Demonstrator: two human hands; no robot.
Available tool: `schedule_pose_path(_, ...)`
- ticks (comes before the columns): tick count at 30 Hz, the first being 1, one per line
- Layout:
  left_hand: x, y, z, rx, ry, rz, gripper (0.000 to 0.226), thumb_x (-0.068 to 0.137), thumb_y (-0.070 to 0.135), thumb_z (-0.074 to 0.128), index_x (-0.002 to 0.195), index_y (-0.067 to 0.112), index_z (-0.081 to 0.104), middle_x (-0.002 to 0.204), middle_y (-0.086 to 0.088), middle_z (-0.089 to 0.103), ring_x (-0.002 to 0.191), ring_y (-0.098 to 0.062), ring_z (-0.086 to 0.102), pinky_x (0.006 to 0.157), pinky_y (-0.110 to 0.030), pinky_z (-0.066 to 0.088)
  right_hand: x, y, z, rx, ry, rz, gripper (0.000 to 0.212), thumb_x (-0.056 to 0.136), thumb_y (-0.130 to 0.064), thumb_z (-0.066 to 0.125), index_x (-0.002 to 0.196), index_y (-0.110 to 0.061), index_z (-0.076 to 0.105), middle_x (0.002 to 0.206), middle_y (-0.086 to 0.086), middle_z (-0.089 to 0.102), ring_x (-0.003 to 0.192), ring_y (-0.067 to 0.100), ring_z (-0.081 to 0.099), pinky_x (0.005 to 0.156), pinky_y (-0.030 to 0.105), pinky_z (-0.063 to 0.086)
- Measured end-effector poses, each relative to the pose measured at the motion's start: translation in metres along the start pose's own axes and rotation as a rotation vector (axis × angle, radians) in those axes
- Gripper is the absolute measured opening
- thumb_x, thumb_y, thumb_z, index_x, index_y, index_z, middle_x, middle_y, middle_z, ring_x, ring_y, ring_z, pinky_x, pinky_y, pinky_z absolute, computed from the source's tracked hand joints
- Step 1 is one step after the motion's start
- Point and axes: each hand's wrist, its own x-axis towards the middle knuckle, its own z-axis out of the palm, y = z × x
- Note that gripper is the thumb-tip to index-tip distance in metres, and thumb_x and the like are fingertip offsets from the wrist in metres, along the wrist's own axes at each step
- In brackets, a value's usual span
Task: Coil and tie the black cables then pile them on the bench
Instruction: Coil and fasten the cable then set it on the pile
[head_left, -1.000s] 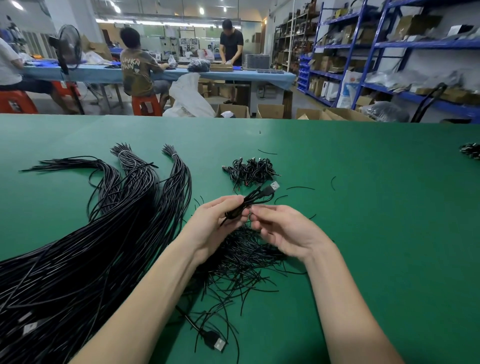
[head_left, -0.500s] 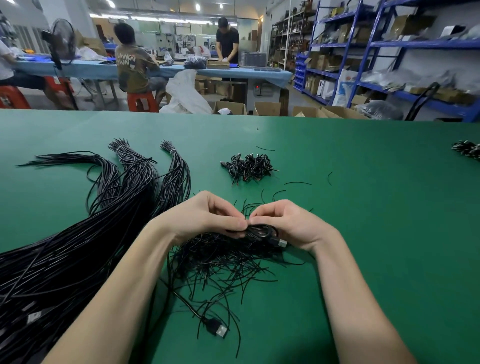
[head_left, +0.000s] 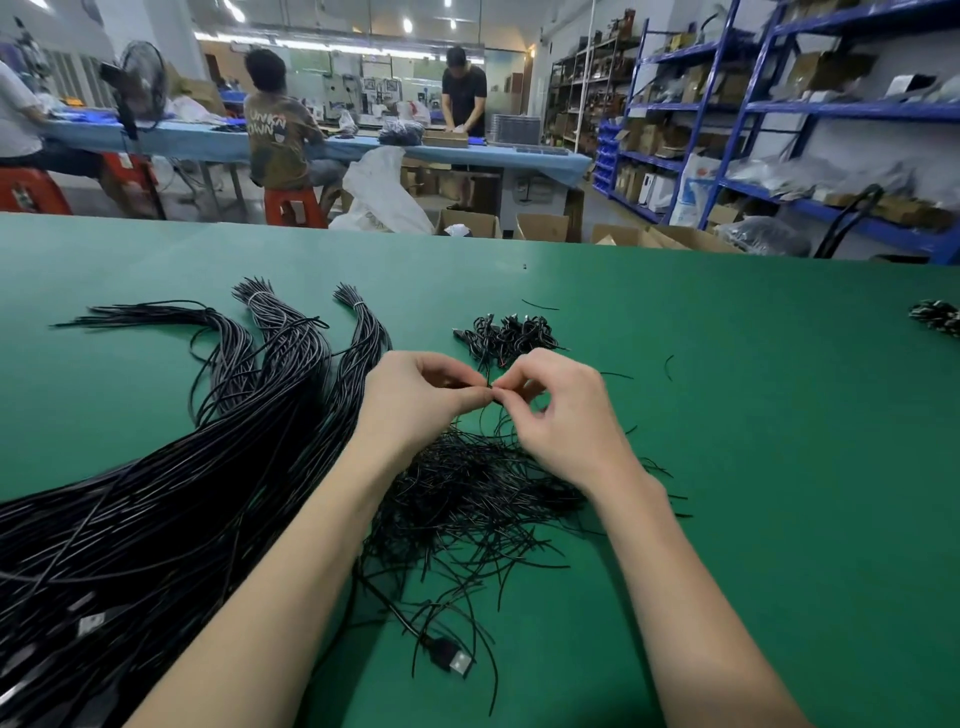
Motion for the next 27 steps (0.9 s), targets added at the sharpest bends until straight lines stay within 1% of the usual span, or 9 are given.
schedule_pose_path(2, 0.0, -0.001, 0.0, -0.028, 0.006, -0.01, 0.013, 0.069, 0.022, 0.092, 0.069, 0.023, 0.079, 0.069, 0.002, 0.075, 0.063, -0.005, 0.061, 0.065, -0.02, 0.048, -0.002, 0.003, 0.0, 0.112, -0.025, 0.069, 0.019, 0.09, -0.011, 0.073, 0.08, -0.026, 0.068, 0.082, -0.014, 0.066, 0.079, 0.003, 0.063, 0.059, 0.011, 0.048)
schedule_pose_path(4, -0.001, -0.002, 0.003, 0.035, 0.038, 0.03, 0.012, 0.07, 0.021, 0.09, 0.069, 0.025, 0.079, 0.064, 0.008, 0.073, 0.055, 0.002, 0.058, 0.057, -0.01, 0.042, -0.002, 0.005, -0.002, 0.18, -0.041, 0.154, 0.017, 0.089, -0.012, 0.073, 0.08, -0.027, 0.071, 0.08, -0.015, 0.07, 0.079, 0.0, 0.067, 0.062, 0.012, 0.052)
schedule_pose_path(6, -0.003, 0.001, 0.008, 0.108, 0.074, 0.115, 0.011, 0.071, 0.019, 0.087, 0.07, 0.026, 0.079, 0.063, 0.013, 0.072, 0.055, 0.007, 0.06, 0.057, -0.004, 0.04, 0.0, 0.005, -0.006, 0.239, -0.054, 0.215, 0.011, 0.088, -0.016, 0.074, 0.084, -0.027, 0.076, 0.079, -0.016, 0.075, 0.077, -0.001, 0.071, 0.069, 0.013, 0.054)
schedule_pose_path(9, -0.006, 0.005, 0.014, 0.176, 0.109, 0.238, 0.016, 0.072, 0.015, 0.083, 0.068, 0.029, 0.076, 0.066, 0.018, 0.071, 0.066, 0.008, 0.066, 0.066, -0.004, 0.046, 0.003, 0.004, -0.011, 0.386, -0.082, 0.342, 0.006, 0.089, -0.019, 0.076, 0.088, -0.022, 0.08, 0.081, -0.008, 0.079, 0.08, 0.01, 0.077, 0.079, 0.031, 0.063)
schedule_pose_path(11, -0.008, 0.005, 0.017, 0.224, 0.12, 0.302, 0.016, 0.073, 0.015, 0.081, 0.069, 0.029, 0.075, 0.065, 0.02, 0.07, 0.07, 0.007, 0.065, 0.068, -0.004, 0.045, 0.004, 0.003, -0.014, 0.478, -0.103, 0.426, 0.004, 0.088, -0.017, 0.077, 0.089, -0.018, 0.081, 0.081, -0.002, 0.079, 0.082, 0.016, 0.078, 0.078, 0.036, 0.065)
schedule_pose_path(17, -0.009, 0.002, 0.02, 0.286, 0.124, 0.422, 0.014, 0.075, 0.01, 0.078, 0.074, 0.024, 0.075, 0.069, 0.014, 0.071, 0.075, -0.002, 0.065, 0.069, -0.011, 0.048, 0.004, 0.002, -0.014, 0.644, -0.074, 0.524, 0.005, 0.087, -0.005, 0.079, 0.085, -0.01, 0.079, 0.081, 0.012, 0.079, 0.084, 0.023, 0.078, 0.071, 0.031, 0.064)
schedule_pose_path(21, -0.008, 0.001, 0.022, 0.246, 0.136, 0.427, 0.015, 0.073, 0.008, 0.079, 0.071, 0.021, 0.071, 0.067, 0.016, 0.069, 0.073, 0.002, 0.065, 0.066, -0.006, 0.044, 0.002, 0.006, -0.013, 0.574, -0.054, 0.48, 0.016, 0.086, 0.0, 0.078, 0.082, -0.015, 0.08, 0.078, 0.008, 0.078, 0.075, 0.019, 0.077, 0.07, 0.029, 0.064)
schedule_pose_path(25, -0.008, -0.002, 0.023, 0.234, 0.139, 0.389, 0.016, 0.073, 0.009, 0.08, 0.071, 0.021, 0.07, 0.068, 0.016, 0.069, 0.074, 0.001, 0.065, 0.065, -0.006, 0.043, 0.0, 0.009, -0.011, 0.365, -0.045, 0.382, 0.02, 0.085, -0.006, 0.08, 0.081, -0.025, 0.081, 0.074, -0.005, 0.078, 0.068, 0.013, 0.076, 0.071, 0.027, 0.063)
schedule_pose_path(27, -0.008, -0.002, 0.023, 0.234, 0.144, 0.392, 0.016, 0.073, 0.009, 0.08, 0.072, 0.02, 0.068, 0.069, 0.014, 0.069, 0.074, -0.001, 0.065, 0.065, -0.007, 0.044, 0.0, 0.01, -0.012, 0.331, -0.053, 0.345, 0.017, 0.085, -0.011, 0.08, 0.082, -0.027, 0.081, 0.073, -0.01, 0.077, 0.066, 0.009, 0.075, 0.072, 0.022, 0.061)
